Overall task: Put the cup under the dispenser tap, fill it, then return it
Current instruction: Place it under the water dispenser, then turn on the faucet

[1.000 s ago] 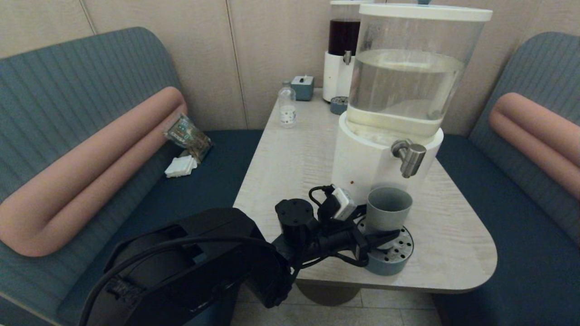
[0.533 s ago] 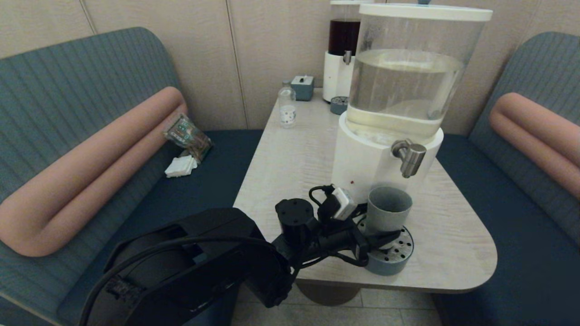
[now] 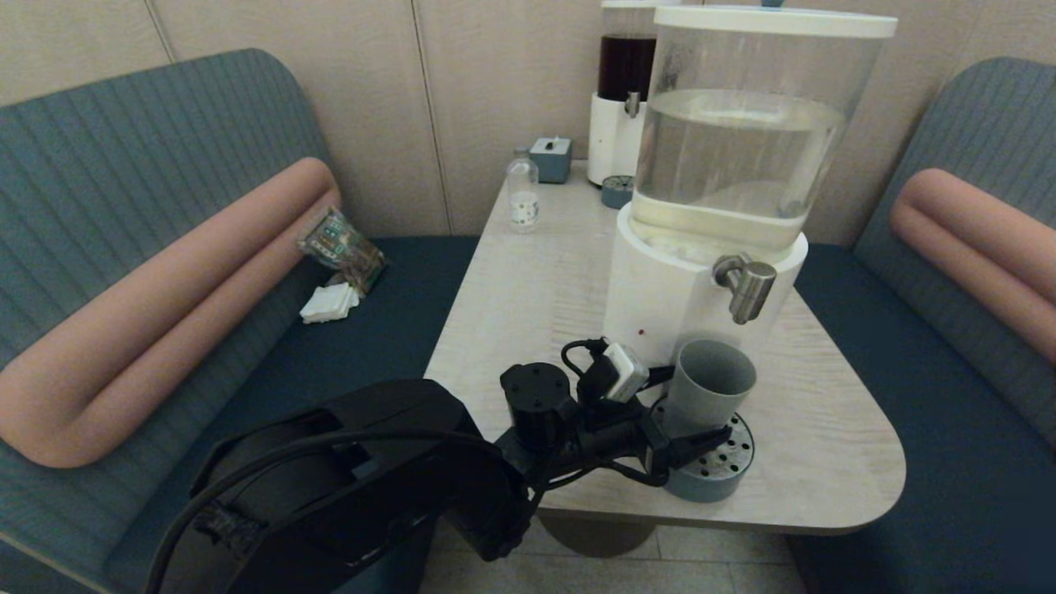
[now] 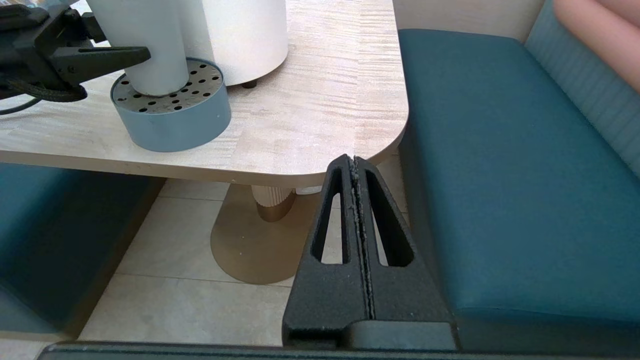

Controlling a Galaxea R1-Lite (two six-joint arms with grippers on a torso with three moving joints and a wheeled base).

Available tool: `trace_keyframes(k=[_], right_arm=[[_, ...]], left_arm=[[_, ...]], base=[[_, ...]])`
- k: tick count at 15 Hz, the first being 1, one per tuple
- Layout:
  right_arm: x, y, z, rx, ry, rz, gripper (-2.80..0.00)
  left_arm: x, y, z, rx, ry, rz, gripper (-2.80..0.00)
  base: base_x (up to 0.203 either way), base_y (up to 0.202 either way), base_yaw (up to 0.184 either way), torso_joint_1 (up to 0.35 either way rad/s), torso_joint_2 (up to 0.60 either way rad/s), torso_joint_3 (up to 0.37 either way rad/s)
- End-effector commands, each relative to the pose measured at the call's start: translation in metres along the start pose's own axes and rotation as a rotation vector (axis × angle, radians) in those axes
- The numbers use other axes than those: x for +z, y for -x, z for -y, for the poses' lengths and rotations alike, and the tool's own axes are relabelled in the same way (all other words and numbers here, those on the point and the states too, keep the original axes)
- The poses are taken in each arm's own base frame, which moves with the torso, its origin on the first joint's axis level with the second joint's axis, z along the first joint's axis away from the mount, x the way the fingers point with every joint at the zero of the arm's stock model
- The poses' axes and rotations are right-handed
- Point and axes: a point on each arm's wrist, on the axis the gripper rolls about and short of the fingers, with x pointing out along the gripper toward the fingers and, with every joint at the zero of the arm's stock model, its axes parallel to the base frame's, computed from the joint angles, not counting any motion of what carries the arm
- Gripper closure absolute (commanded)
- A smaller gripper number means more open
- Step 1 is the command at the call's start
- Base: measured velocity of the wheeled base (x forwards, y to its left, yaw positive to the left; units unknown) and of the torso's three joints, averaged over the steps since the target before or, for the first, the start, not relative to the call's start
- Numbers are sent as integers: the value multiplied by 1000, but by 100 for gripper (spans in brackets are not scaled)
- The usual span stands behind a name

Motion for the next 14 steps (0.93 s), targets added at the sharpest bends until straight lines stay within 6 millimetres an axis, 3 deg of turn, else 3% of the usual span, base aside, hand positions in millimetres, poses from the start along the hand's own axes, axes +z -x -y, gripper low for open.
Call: trace_keyframes(k=[1,4,9,14], right_arm=[[-4,-1,0,0,0,-13,0],[-4,-1,0,-1,0,-14,0],[-4,-1,0,0,0,-13,0],[-4,-1,0,0,0,-14,0]], left_arm=[[3,4,3,-3,0,-2,-280],[5,13,7,4,12,-24,-280],[26,31,17,5,24,-47,-280],[42,60,33,9,50,-91,-280]], base=[[0,0,0,0,0,0],[0,0,0,0,0,0],[0,0,0,0,0,0],[0,0,0,0,0,0]])
